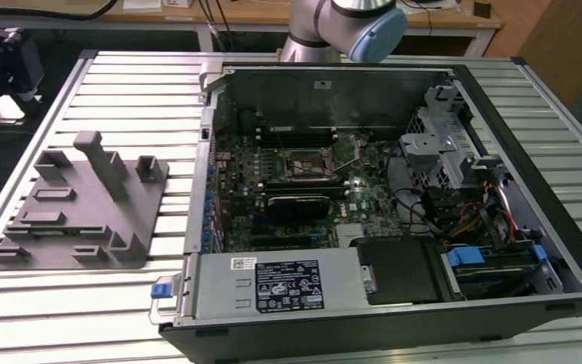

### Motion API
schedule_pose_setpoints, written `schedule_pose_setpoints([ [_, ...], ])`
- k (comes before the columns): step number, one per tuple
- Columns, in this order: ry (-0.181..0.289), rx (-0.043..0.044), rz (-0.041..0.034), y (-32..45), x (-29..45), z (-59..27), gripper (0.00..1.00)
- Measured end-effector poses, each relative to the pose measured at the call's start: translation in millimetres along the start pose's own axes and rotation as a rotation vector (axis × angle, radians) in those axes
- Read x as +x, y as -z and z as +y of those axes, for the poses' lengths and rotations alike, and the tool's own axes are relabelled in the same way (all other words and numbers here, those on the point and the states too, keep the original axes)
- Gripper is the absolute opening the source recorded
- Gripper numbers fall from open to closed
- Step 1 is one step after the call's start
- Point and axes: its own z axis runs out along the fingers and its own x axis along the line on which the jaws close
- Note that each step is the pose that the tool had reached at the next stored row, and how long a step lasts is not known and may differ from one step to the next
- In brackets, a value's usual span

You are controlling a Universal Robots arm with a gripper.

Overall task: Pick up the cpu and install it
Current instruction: 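Pick up the cpu and move it towards the insertion slot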

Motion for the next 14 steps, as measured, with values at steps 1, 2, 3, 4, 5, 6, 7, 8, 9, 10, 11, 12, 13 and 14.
schedule_pose_setpoints([
  [1,0.0,0.0,0.0,0.0,-2.8,0.1,0.54],
  [2,0.0,0.0,0.0,0.0,-5.6,0.3,0.54],
  [3,0.0,-0.0001,0.0,-0.1,-8.4,0.4,0.54],
  [4,0.0,-0.0001,0.0,-0.1,-11.3,0.6,0.54],
  [5,0.0,0.0,0.0,-0.1,-14.2,0.7,0.54],
  [6,0.0,-0.0001,0.0,-0.1,-17.2,0.8,0.54],
  [7,0.0,0.0,0.0,-0.1,-20.2,1.0,0.54],
  [8,0.0,-0.0001,0.0001,-0.1,-23.5,1.2,0.54],
  [9,0.0,0.0,0.0001,-0.1,-26.4,1.3,0.54],
  [10,0.0,0.0,0.0001,-0.1,-29.4,1.4,0.54],
  [11,0.0,-0.0001,0.0001,-0.2,-32.4,1.6,0.54],
  [12,0.0,-0.0001,0.0,-0.2,-35.4,1.7,0.54],
  [13,0.0,-0.0001,0.0001,-0.2,-38.3,1.8,0.54],
  [14,0.0,-0.0001,0.0001,-0.2,-41.1,2.0,0.54],
])
